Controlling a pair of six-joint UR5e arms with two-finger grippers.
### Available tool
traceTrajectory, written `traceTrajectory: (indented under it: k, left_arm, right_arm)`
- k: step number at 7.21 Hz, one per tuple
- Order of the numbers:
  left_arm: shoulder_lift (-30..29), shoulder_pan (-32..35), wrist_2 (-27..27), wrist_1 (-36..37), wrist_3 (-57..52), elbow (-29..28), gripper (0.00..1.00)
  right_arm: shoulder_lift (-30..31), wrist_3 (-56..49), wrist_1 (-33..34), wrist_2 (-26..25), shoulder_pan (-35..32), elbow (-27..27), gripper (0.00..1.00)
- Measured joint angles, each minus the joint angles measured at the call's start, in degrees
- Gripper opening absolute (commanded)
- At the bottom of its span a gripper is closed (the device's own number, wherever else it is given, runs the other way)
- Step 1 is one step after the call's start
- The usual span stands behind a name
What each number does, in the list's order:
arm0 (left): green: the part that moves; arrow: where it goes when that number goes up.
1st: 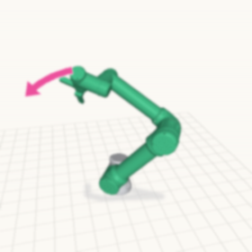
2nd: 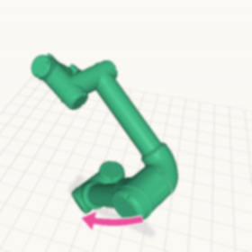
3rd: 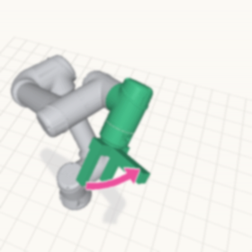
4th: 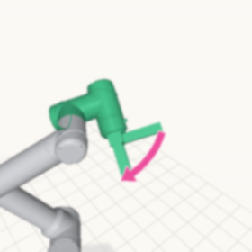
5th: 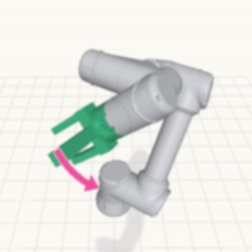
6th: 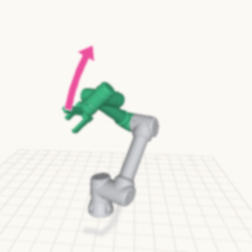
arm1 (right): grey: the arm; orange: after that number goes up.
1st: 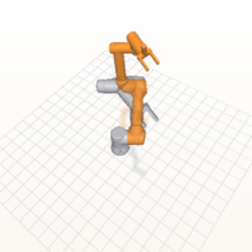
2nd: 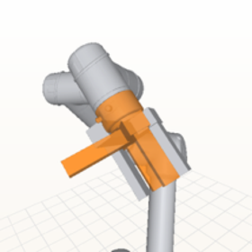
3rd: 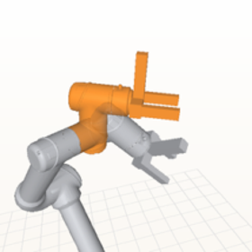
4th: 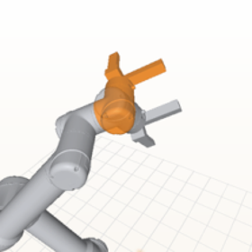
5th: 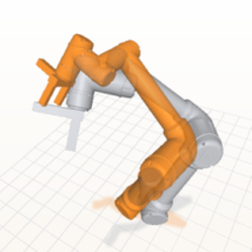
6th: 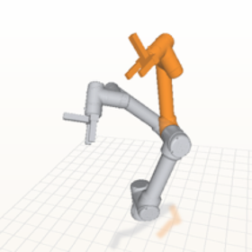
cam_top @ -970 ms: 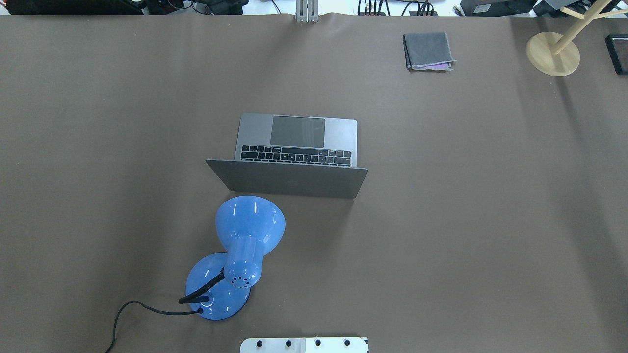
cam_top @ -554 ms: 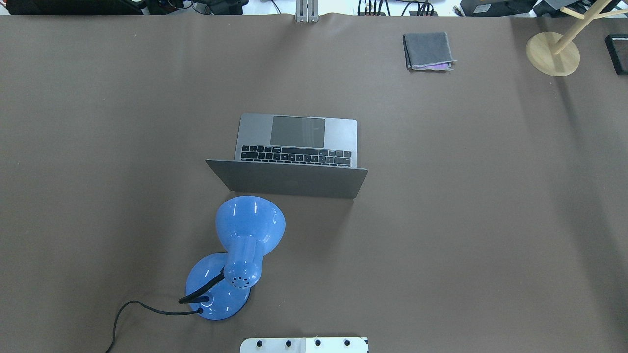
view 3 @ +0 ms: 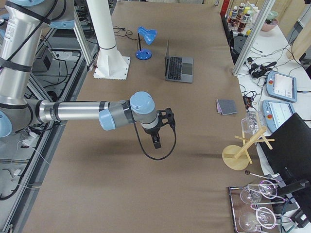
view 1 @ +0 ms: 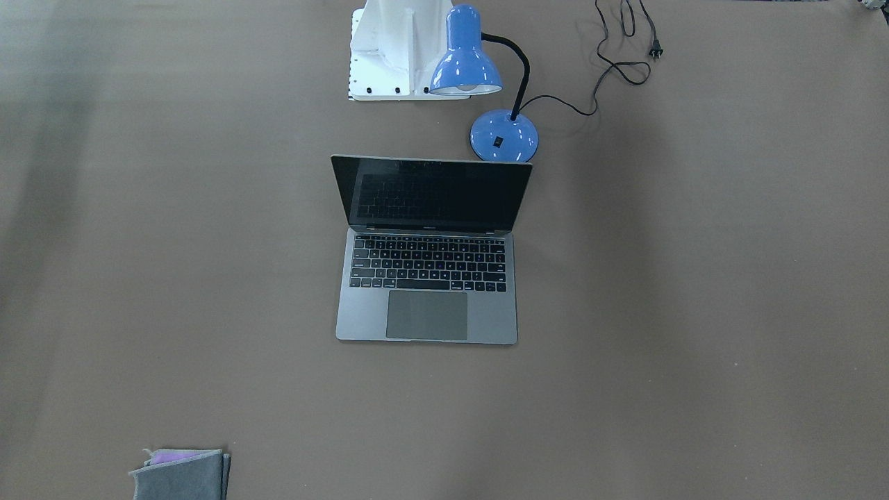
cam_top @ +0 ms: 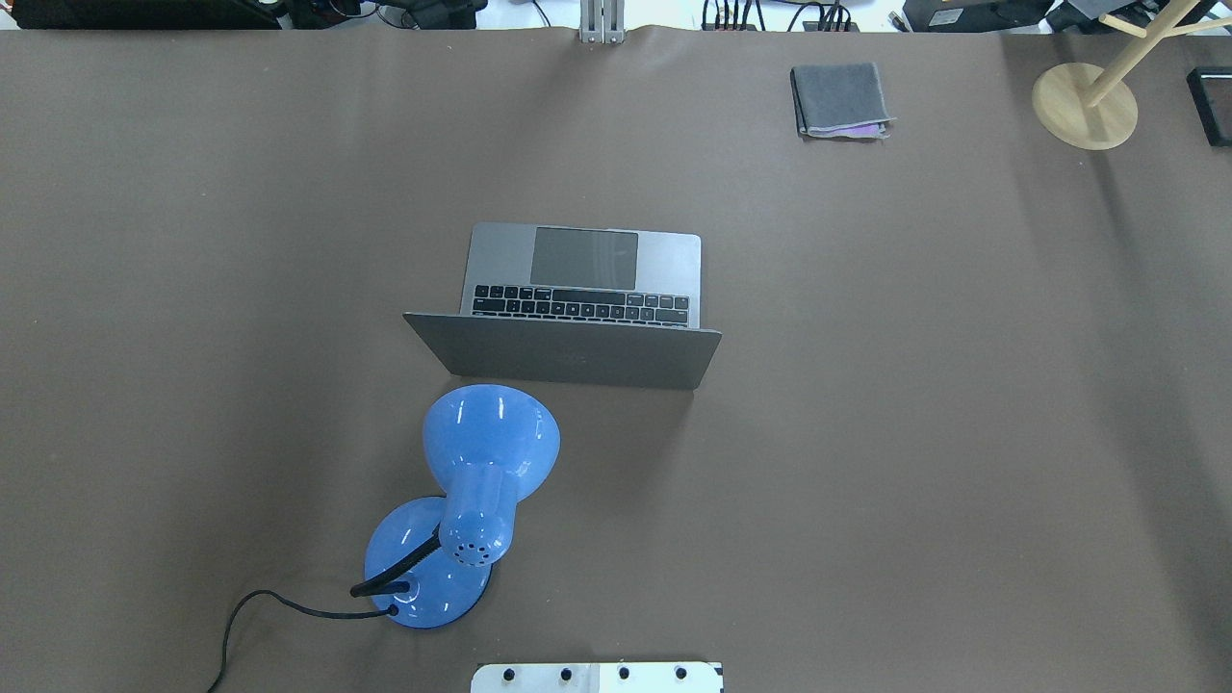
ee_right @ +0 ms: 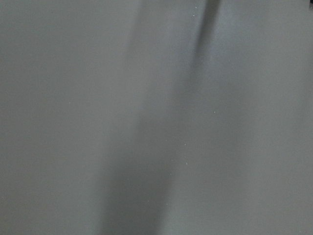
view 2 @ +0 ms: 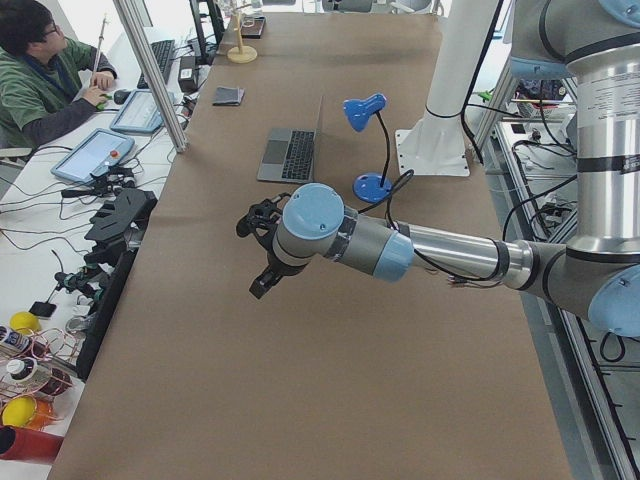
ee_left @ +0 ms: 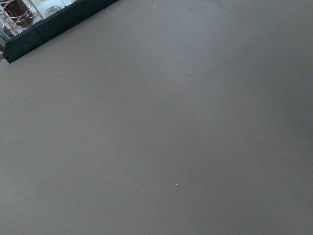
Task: Close laptop
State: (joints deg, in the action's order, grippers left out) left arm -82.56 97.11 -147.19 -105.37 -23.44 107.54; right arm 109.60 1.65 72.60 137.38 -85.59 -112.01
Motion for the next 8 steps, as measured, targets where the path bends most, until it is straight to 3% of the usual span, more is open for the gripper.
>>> traceTrajectory:
  k: [2, 5, 6, 8]
  left_arm:
    - [1.14, -0.2, -0.29, -7.23, 0.65, -0.14, 0.98]
    - [-1.64, -4.65, -0.19, -9.71, 10.03, -0.71, 0.97]
    - [-3.33, -7.22, -0.11, -9.83, 14.48, -1.37, 0.97]
    - [-5.94, -12.53, -0.35, -10.21, 22.78, -2.99, 0.98]
  right_arm:
    - [-0.1, 0.02, -0.12, 0.02, 0.58, 1.09, 0.98]
    - [-3.3, 8.37, -1.47, 0.01, 4.0, 1.29, 0.94]
    - [-4.94, 16.04, -5.3, 0.0, 6.76, 1.21, 0.94]
    - [-8.33, 40.01, -19.87, -1.28, 16.12, 0.73, 0.94]
